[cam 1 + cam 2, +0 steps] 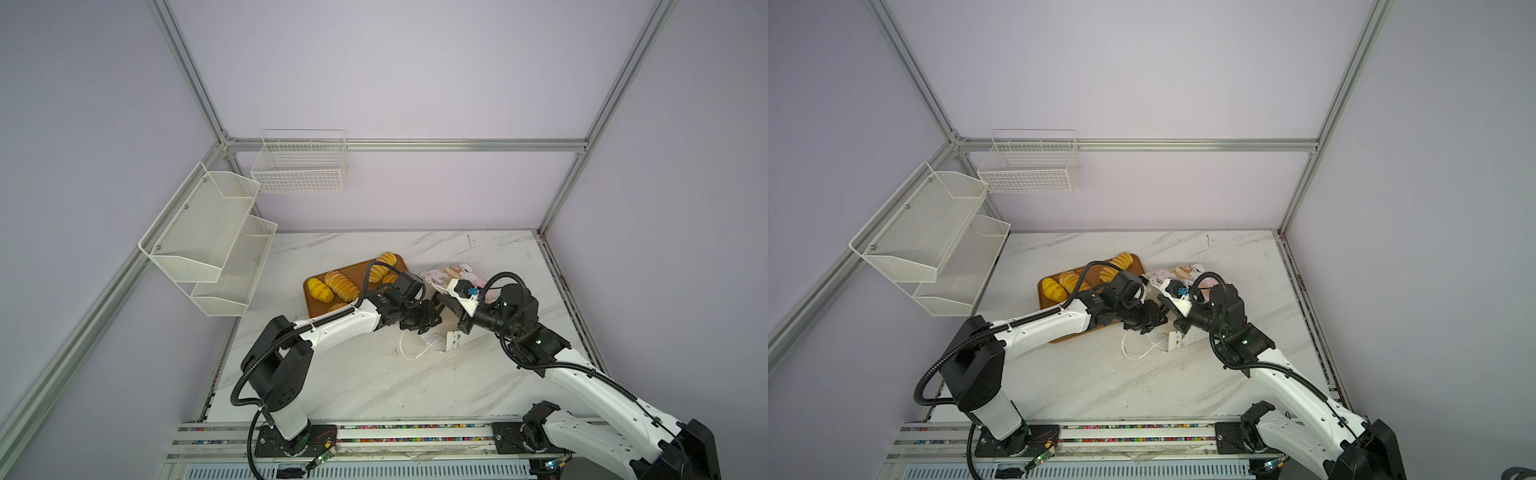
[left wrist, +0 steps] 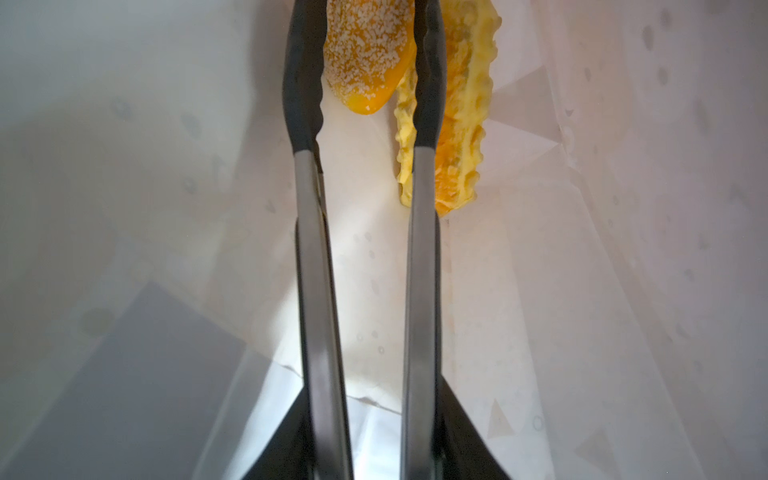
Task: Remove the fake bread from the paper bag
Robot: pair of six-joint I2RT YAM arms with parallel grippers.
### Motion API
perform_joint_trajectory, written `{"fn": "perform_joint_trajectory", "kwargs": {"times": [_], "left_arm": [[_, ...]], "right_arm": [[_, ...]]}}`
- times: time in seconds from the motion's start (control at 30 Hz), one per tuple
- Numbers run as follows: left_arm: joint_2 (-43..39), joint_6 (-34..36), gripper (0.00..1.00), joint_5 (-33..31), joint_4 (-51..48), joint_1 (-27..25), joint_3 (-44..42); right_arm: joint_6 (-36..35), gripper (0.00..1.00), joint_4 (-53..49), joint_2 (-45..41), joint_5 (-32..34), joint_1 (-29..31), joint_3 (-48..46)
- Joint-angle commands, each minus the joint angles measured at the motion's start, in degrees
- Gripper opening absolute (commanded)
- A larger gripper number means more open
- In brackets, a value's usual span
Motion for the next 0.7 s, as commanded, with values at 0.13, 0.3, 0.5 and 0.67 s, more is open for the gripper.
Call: {"fn": "perform_joint_trajectory", "kwargs": {"times": [0.13,0.3,0.5,0.67], "left_arm": [[-0.56,-1.99,0.38,1.24,3.84,-1.01,3.29],[0.14,-3.02,0.39,0.38,3.80,-1.47,2.84],[0.07,-4.01,0.39,-0.53,3.89,-1.96,2.00],[0.80,-4.54,0.39,-0.16,4.40,-2.18,1.99]], "right_arm": [[-1.62,0.00,1.37,0.64,-0.72,0.01,1.67],[-1.16,0.00,2.35,1.06,-0.40,0.01,1.93],[-0.28,0.00,4.12,1.21,0.60,0.01,1.50],[0.25,0.00,5.08,1.20,0.18,0.01,1.22]]}}
